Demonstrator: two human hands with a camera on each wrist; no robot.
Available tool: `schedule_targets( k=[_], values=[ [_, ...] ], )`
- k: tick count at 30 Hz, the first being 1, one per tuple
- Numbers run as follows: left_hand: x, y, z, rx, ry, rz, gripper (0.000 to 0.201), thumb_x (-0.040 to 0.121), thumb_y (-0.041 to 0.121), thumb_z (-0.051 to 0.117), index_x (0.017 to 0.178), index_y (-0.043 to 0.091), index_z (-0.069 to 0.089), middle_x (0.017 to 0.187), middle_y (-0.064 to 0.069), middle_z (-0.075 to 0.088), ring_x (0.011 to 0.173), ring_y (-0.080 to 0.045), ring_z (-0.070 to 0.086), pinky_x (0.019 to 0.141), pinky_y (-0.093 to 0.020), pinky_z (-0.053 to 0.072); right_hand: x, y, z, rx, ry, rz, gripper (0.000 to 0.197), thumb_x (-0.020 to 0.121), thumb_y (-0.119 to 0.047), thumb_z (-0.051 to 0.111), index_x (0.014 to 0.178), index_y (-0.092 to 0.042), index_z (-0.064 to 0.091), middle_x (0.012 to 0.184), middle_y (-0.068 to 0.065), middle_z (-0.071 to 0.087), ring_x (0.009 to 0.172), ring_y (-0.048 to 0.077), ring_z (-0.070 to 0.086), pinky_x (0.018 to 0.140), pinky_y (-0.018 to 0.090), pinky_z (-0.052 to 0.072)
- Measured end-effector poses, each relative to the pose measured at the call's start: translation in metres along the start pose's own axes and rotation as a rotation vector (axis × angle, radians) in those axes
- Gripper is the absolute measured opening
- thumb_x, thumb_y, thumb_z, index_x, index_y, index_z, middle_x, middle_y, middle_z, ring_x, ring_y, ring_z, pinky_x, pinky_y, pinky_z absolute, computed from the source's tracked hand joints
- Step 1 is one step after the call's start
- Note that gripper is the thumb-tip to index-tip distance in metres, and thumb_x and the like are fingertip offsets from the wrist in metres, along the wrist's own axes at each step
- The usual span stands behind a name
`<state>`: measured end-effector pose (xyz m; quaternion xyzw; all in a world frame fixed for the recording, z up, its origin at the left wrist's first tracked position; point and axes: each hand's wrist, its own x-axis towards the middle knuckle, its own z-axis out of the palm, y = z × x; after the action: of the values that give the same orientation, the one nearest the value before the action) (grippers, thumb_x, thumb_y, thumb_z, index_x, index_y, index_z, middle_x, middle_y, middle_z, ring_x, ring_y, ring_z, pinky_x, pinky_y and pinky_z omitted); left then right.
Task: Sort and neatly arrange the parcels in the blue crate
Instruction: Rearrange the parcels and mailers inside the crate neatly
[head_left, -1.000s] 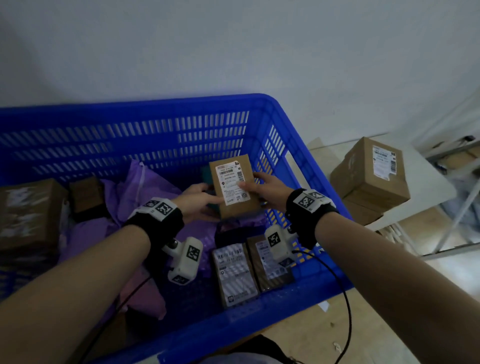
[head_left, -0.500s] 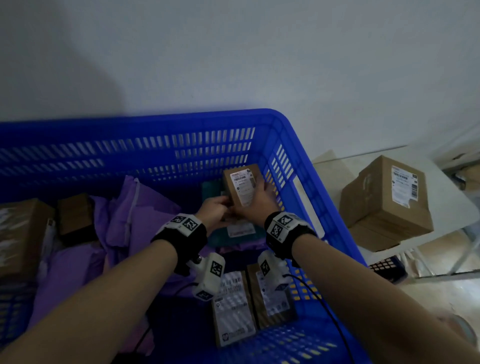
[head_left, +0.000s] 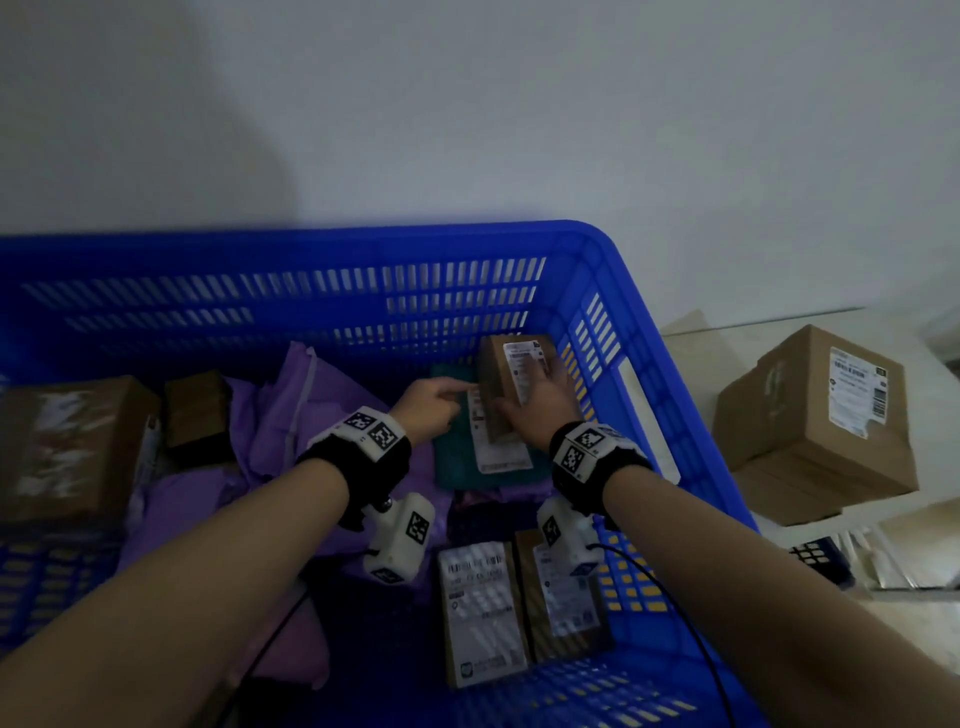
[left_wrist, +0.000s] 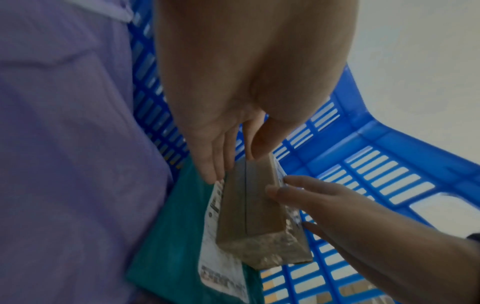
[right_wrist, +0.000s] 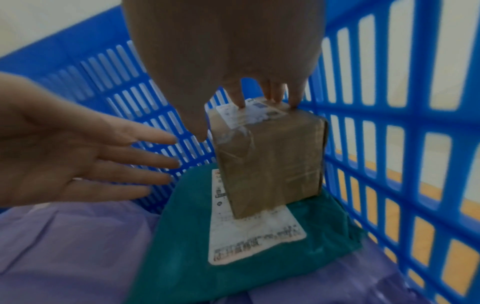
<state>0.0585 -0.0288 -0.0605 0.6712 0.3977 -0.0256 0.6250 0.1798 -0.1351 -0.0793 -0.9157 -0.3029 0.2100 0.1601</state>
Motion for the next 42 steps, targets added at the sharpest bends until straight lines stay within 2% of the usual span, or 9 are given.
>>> schedule_targets(
  k=[4,9,15,26,29,32,37,40,42],
  values=[
    [-0.013,-0.008,-0.038,0.153,0.083,0.052,0.039,0.094,-0.003,0.045,0.133,0.002,0.051,0.138,-0.018,0.049,0.129,-0.028,0.046,0.098,-0.028,0.041,-0.008,-0.015,-0.002,-0.053,0.055,-0.128,0.071,0.088,-0.041,0.058,0.147,-0.017,0.026,0.156,0.013,0.012,0.143,0.033,0.019,0.115,0.042,0.028],
    [-0.035,-0.029,-0.083,0.306,0.233,0.062,0.037,0.092,-0.002,0.047,0.127,0.002,0.056,0.132,-0.017,0.056,0.125,-0.028,0.05,0.1,-0.025,0.037,-0.023,-0.047,0.013,-0.042,-0.148,-0.337,0.068,0.088,-0.035,0.061,0.145,-0.014,0.03,0.152,0.014,0.023,0.139,0.03,0.029,0.112,0.036,0.03],
    [-0.055,-0.06,-0.111,0.463,0.384,-0.059,0.036,0.087,0.003,0.051,0.122,0.007,0.06,0.124,-0.018,0.061,0.114,-0.033,0.057,0.093,-0.031,0.045,-0.032,-0.081,0.038,-0.099,-0.4,-0.417,0.073,0.087,-0.028,0.066,0.147,-0.012,0.028,0.149,0.014,0.032,0.134,0.03,0.039,0.106,0.032,0.034],
    [-0.06,-0.074,-0.111,0.652,0.293,-0.225,0.034,0.089,0.009,0.052,0.119,-0.007,0.056,0.121,-0.024,0.059,0.11,-0.035,0.059,0.086,-0.038,0.047,-0.02,-0.114,0.076,-0.153,-0.515,-0.419,0.078,0.078,-0.024,0.075,0.143,-0.011,0.034,0.141,0.015,0.046,0.126,0.031,0.049,0.103,0.039,0.043],
    [-0.057,-0.076,-0.113,0.643,0.278,-0.199,0.027,0.086,0.007,0.056,0.11,-0.003,0.065,0.115,-0.019,0.064,0.107,-0.032,0.061,0.084,-0.035,0.049,-0.017,-0.111,0.083,-0.168,-0.468,-0.416,0.048,0.081,-0.024,0.071,0.125,-0.012,0.057,0.122,0.012,0.061,0.112,0.028,0.058,0.09,0.035,0.049],
    [-0.058,-0.078,-0.115,0.608,0.27,-0.182,0.023,0.084,0.007,0.06,0.103,-0.001,0.07,0.111,-0.017,0.068,0.103,-0.03,0.063,0.08,-0.032,0.049,-0.016,-0.109,0.081,-0.122,-0.45,-0.419,0.014,0.087,-0.02,0.063,0.095,-0.009,0.067,0.094,0.01,0.062,0.086,0.021,0.056,0.072,0.027,0.041],
    [-0.065,-0.073,-0.121,0.441,0.274,-0.154,0.014,0.082,0.004,0.066,0.095,0.0,0.068,0.095,-0.016,0.066,0.082,-0.023,0.062,0.071,-0.033,0.054,-0.012,-0.109,0.069,0.022,-0.478,-0.459,0.013,0.083,-0.016,0.069,0.072,-0.014,0.063,0.075,0.002,0.057,0.08,0.017,0.052,0.071,0.025,0.039],
    [-0.073,-0.06,-0.125,0.352,0.288,-0.119,0.011,0.082,0.003,0.067,0.088,0.009,0.06,0.086,-0.015,0.06,0.061,-0.019,0.057,0.044,-0.022,0.052,-0.013,-0.113,0.055,0.071,-0.516,-0.512,0.03,0.081,-0.011,0.071,0.062,-0.024,0.052,0.071,0.001,0.056,0.073,0.015,0.051,0.067,0.025,0.043],
    [-0.078,-0.051,-0.131,0.302,0.293,-0.089,0.014,0.083,0.004,0.067,0.092,0.011,0.058,0.084,-0.014,0.06,0.056,-0.015,0.055,0.038,-0.016,0.048,-0.015,-0.117,0.044,0.105,-0.524,-0.54,0.031,0.081,-0.008,0.071,0.063,-0.022,0.051,0.069,-0.002,0.054,0.065,0.008,0.049,0.059,0.014,0.043]
  ],
)
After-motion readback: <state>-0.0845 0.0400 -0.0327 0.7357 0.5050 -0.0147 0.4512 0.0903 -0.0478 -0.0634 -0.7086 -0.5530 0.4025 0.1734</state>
